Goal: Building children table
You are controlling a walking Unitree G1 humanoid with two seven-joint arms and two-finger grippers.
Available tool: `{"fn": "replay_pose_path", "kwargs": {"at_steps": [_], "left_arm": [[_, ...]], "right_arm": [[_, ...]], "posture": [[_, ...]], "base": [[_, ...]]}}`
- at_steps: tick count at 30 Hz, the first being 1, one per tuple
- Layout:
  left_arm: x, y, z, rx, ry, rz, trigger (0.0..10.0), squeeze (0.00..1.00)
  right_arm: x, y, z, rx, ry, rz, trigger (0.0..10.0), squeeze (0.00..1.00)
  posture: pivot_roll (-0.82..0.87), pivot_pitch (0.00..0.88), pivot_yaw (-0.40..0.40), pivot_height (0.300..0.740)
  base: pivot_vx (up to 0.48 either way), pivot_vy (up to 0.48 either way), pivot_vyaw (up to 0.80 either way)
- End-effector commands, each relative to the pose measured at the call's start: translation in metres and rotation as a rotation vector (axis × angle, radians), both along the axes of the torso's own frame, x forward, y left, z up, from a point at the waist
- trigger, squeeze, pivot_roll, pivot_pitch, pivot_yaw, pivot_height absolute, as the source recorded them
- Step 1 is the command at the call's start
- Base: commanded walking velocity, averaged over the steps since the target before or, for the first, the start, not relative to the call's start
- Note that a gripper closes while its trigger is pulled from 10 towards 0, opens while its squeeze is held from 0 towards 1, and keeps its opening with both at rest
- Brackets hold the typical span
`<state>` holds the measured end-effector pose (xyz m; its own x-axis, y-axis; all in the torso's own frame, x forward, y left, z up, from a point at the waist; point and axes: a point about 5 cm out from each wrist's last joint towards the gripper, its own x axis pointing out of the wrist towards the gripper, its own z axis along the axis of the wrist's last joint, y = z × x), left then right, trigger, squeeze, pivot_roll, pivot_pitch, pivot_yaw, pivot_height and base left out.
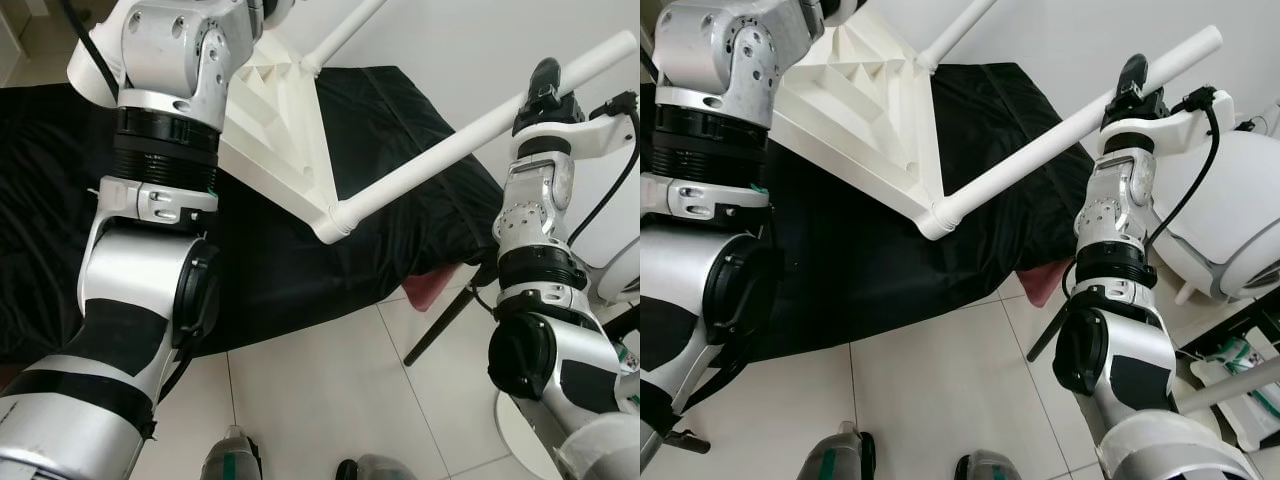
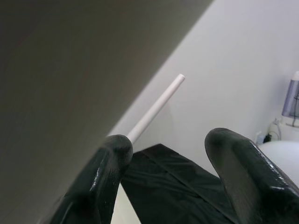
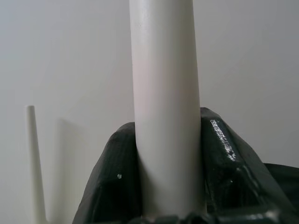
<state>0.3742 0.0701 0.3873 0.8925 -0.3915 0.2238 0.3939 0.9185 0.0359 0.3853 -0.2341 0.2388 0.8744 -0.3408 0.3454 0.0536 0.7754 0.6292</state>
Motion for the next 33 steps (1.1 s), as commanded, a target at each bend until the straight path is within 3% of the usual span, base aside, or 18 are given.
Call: {"fn": "replay_pose_path", "kwargs": {"at_steps": [1,3,10,20,29,31,32,33], "left_arm": [[-0.003,-0.006,-0.003,0.034,0.003,-0.067,10.0,0.00],[-0.008,-0.012,-0.005,0.042,0.025,-0.151,10.0,0.00],[-0.014,-0.018,-0.008,0.083,0.046,-0.219,10.0,0.00],[-0.015,-0.022,-0.020,0.149,0.065,-0.210,10.0,0.00],[-0.020,-0.025,-0.021,0.179,0.053,-0.249,10.0,0.00],[-0.020,-0.025,-0.024,0.195,0.057,-0.252,10.0,0.00],[-0.020,-0.025,-0.025,0.201,0.061,-0.251,10.0,0.00],[-0.020,-0.025,-0.026,0.204,0.062,-0.251,10.0,0.00]], "right_arm": [[-0.008,0.012,-0.095,-0.020,0.401,0.072,10.0,0.00],[-0.006,0.011,-0.095,-0.011,0.405,0.081,10.0,0.00],[-0.003,0.016,-0.093,-0.014,0.408,0.112,10.0,0.00],[0.002,0.027,-0.089,-0.041,0.392,0.170,10.0,0.00],[0.002,0.021,-0.091,-0.076,0.432,0.154,10.0,0.00],[0.002,0.018,-0.093,-0.067,0.453,0.138,10.0,0.05],[0.002,0.018,-0.095,-0.052,0.461,0.134,10.0,0.91],[0.002,0.018,-0.095,-0.038,0.450,0.145,10.0,1.00]], "posture": [[0.03,0.089,0.032,0.740],[0.04,0.087,0.028,0.740],[0.05,0.088,0.022,0.740],[0.05,0.095,0.030,0.740],[0.04,0.099,0.031,0.740],[0.05,0.100,0.032,0.740],[0.05,0.099,0.033,0.740],[0.05,0.099,0.033,0.740]], "base": [[0.000,0.000,0.00],[0.000,0.000,0.00],[0.000,0.000,0.00],[0.000,0.000,0.00],[0.000,0.000,0.00],[0.000,0.000,0.00],[0.000,0.000,0.00],[0.000,0.000,0.00]]}}
